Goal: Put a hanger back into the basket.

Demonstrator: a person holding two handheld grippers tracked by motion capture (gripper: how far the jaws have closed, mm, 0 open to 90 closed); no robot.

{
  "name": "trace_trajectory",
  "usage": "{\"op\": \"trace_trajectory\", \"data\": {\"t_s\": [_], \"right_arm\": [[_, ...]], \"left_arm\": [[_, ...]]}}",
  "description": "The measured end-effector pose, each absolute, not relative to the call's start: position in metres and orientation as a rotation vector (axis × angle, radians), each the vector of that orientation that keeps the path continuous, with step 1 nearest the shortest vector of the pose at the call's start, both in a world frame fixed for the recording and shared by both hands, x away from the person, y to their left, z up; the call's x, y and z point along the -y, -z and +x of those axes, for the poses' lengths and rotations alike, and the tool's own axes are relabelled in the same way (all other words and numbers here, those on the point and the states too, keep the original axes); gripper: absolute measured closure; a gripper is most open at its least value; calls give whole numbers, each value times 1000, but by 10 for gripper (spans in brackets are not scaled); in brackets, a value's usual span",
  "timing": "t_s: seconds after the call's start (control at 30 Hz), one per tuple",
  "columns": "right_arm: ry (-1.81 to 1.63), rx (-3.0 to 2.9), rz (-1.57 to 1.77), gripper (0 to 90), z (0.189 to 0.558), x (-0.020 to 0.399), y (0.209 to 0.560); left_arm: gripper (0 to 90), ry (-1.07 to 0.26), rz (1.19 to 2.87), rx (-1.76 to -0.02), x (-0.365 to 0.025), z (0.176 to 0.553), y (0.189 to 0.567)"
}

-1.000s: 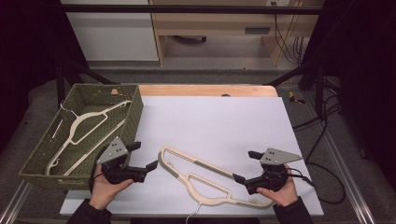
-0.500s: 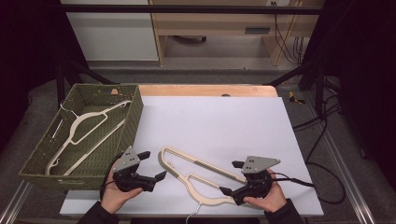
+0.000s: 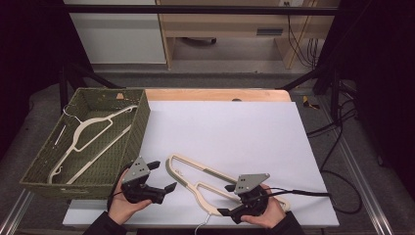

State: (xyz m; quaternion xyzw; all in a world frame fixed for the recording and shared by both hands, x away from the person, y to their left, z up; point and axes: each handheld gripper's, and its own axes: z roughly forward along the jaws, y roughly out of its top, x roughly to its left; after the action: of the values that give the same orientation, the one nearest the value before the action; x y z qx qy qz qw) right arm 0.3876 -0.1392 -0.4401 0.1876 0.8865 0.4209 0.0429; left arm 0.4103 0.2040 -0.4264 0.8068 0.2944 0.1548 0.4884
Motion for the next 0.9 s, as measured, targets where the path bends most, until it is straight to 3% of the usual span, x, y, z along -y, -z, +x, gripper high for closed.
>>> {"op": "trace_trajectory", "data": {"t_s": [0.5, 0.9], "right_arm": [[-1161, -2851, 478, 508, 385, 121, 473], [-1134, -2850, 367, 709, 387, 120, 476]], "left_arm": [[70, -361, 1983, -710, -201, 411, 430], [70, -353, 1982, -704, -200, 412, 430]]}}
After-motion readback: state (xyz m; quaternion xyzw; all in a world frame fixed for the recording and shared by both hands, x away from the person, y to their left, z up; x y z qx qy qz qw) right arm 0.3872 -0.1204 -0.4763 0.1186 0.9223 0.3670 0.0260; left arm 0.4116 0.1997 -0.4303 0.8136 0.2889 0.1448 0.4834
